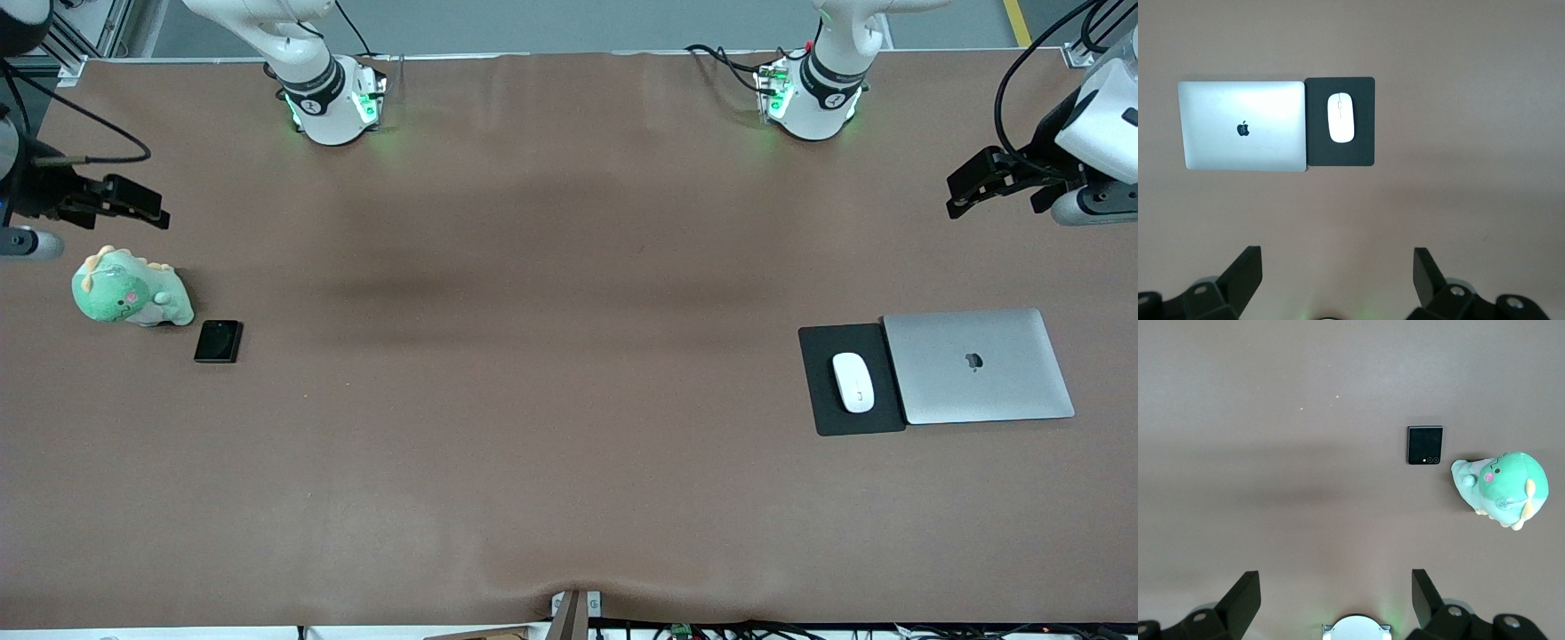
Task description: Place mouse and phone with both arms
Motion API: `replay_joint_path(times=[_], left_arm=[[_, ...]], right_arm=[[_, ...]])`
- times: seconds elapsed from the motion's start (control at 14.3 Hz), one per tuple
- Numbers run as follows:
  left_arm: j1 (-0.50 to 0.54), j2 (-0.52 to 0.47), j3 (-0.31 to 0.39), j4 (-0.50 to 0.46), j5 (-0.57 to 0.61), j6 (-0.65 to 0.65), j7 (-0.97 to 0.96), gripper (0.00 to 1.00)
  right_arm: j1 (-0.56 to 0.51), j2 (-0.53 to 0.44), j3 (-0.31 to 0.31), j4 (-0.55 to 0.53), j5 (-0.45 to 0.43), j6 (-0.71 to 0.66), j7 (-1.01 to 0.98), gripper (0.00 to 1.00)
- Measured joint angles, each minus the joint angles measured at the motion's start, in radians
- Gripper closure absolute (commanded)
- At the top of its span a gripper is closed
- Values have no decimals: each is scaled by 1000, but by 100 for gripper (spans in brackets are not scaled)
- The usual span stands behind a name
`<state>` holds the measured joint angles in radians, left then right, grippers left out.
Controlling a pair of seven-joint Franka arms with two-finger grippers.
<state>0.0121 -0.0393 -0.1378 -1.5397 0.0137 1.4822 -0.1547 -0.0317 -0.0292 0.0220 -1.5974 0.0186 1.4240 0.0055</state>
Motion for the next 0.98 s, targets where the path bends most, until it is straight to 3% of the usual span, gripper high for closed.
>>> replay_joint_path(times=[0.98], left_arm=[[22, 0, 2, 14, -1, -14, 44, 0]], right_arm=[[8, -22, -17, 30, 45, -1, 2, 0]])
